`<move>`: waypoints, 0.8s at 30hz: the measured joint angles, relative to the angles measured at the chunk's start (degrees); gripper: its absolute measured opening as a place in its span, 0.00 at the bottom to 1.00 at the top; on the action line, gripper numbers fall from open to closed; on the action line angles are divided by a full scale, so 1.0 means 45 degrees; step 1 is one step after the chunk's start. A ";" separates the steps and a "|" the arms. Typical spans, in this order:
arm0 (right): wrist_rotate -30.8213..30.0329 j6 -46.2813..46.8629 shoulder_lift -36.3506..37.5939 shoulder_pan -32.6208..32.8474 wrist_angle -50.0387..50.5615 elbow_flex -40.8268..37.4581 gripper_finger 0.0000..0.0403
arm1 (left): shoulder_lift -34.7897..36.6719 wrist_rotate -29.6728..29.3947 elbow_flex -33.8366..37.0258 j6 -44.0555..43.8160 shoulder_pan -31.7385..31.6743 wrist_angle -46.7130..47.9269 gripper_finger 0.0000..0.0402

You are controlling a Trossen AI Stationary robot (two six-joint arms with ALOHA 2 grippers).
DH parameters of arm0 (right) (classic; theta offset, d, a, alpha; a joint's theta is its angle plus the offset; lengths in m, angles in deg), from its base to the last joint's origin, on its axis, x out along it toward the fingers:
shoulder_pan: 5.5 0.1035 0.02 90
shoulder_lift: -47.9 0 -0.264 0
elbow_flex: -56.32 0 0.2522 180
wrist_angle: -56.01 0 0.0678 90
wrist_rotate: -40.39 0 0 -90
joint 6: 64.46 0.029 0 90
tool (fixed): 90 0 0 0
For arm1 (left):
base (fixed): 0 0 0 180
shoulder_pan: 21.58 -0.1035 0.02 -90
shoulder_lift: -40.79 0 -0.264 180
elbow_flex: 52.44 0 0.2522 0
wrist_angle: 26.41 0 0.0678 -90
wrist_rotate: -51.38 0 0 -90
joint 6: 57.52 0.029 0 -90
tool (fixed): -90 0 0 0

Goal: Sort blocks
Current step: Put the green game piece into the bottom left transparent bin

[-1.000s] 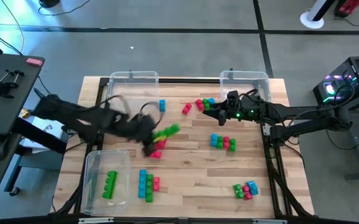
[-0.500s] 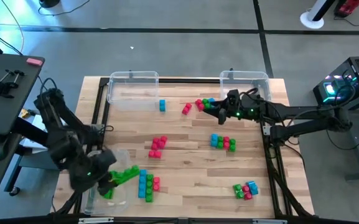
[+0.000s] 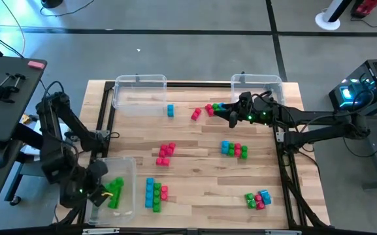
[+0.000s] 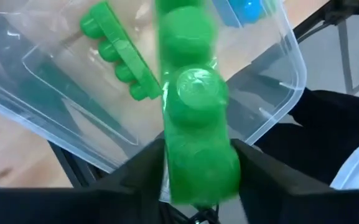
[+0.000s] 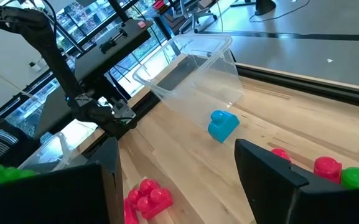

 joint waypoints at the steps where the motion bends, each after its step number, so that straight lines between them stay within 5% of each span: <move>1: 0.0035 0.0000 0.0000 0.0000 0.0000 0.0000 0.48 | 0.0000 0.0162 0.0000 0.0005 -0.0058 0.0016 0.50; 8: 0.0035 0.0000 0.0000 -0.0010 0.0000 0.0000 0.48 | 0.0290 -0.0093 0.0005 0.0021 -0.0259 -0.0408 0.65; 15: 0.1101 0.0248 0.0000 -0.0010 -0.0247 0.0000 0.48 | 0.1442 -0.5547 -0.0028 0.3382 -0.2328 -0.1369 0.67; 24: 0.3998 0.1375 0.0005 0.0175 -0.1356 0.0005 0.48 | 0.0072 -0.2140 -0.0019 1.5399 -0.9417 -0.2456 0.64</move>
